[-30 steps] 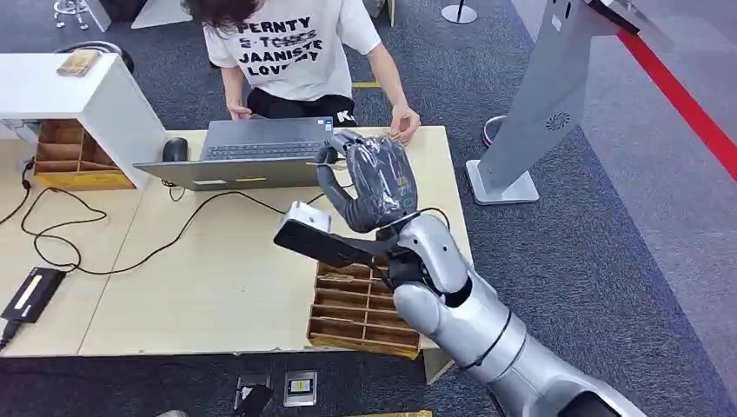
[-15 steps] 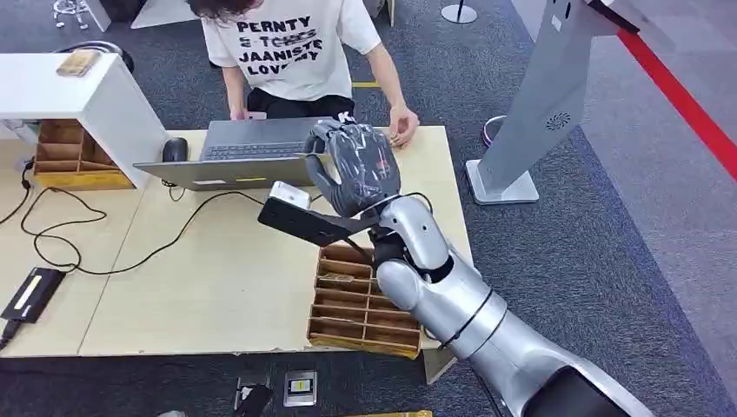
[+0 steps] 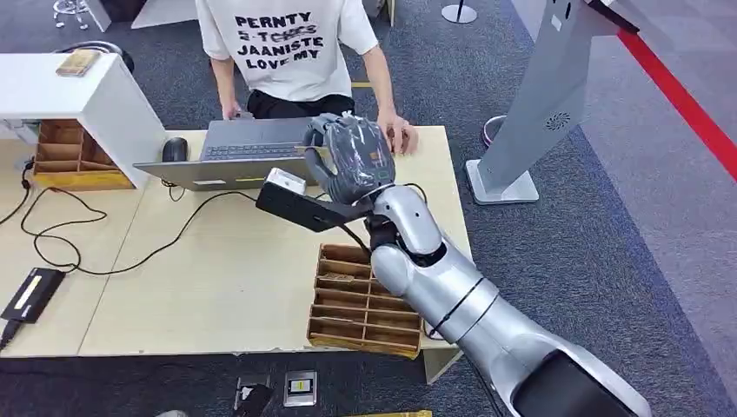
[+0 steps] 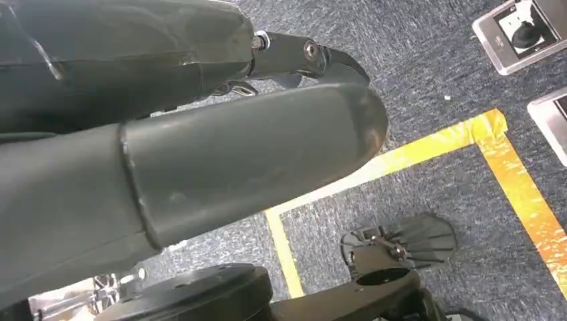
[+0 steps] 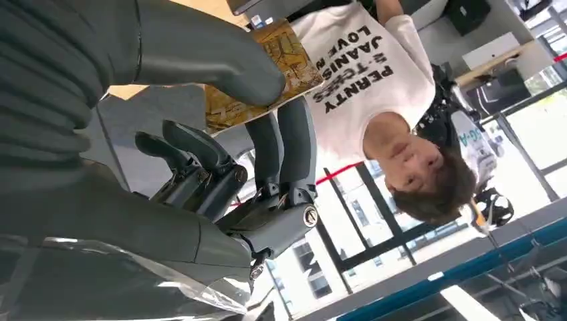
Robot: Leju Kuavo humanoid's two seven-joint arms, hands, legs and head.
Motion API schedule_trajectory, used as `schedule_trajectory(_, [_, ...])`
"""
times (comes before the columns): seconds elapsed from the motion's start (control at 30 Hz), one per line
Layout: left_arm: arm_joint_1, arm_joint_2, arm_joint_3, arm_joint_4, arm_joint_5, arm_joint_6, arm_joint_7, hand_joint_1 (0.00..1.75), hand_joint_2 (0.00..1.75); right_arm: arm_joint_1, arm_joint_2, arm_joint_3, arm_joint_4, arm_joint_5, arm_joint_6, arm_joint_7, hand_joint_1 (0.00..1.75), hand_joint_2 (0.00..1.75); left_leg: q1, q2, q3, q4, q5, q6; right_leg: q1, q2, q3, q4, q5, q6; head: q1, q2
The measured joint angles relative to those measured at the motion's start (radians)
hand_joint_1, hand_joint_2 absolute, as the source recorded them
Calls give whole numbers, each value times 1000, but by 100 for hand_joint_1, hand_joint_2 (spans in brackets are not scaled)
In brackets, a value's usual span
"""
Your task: Pass the card to the sensor for recognition and then transmit it.
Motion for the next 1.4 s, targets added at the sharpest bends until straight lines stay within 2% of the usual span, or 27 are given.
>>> schedule_trajectory(0.47, [-1, 0, -13, 0, 9, 2, 0, 0, 0, -44, 53, 0, 158, -27, -60, -51, 175, 175, 0, 0, 0, 0, 0, 0, 0, 0, 0, 0, 0, 0, 0, 0])
schedule_trajectory(0.83, [-5, 0, -21, 0, 11, -3, 0, 0, 0, -69, 79, 0, 266, -29, -90, -54, 175, 175, 0, 0, 0, 0, 0, 0, 0, 1, 0, 0, 0, 0, 0, 0])
schedule_trajectory(0.87, [-6, 0, -21, 0, 11, -3, 0, 0, 0, -71, 81, 0, 276, -29, -93, -55, 110, 175, 0, 0, 0, 0, 0, 0, 0, 1, 0, 0, 0, 0, 0, 0])
schedule_trajectory(0.9, [-6, 0, -21, 0, 11, -3, 0, 0, 0, -73, 83, 0, 284, -29, -96, -55, 7, 175, 0, 0, 0, 0, 0, 0, 0, 1, 0, 0, 0, 0, 0, 0])
schedule_trajectory(0.93, [-6, 0, -21, 0, 11, -2, 0, 0, 0, -75, 85, 0, 292, -29, -99, -55, 0, 175, 0, 0, 0, 0, 0, 0, 0, 1, 0, 0, 0, 0, 0, 0])
schedule_trajectory(1.4, [-11, 0, -34, 0, 16, -1, 0, 0, 0, -76, 88, 0, 331, -24, -127, -48, 0, 175, 0, 0, 0, 0, 0, 0, 0, 1, 0, 0, 0, 0, 0, 0])
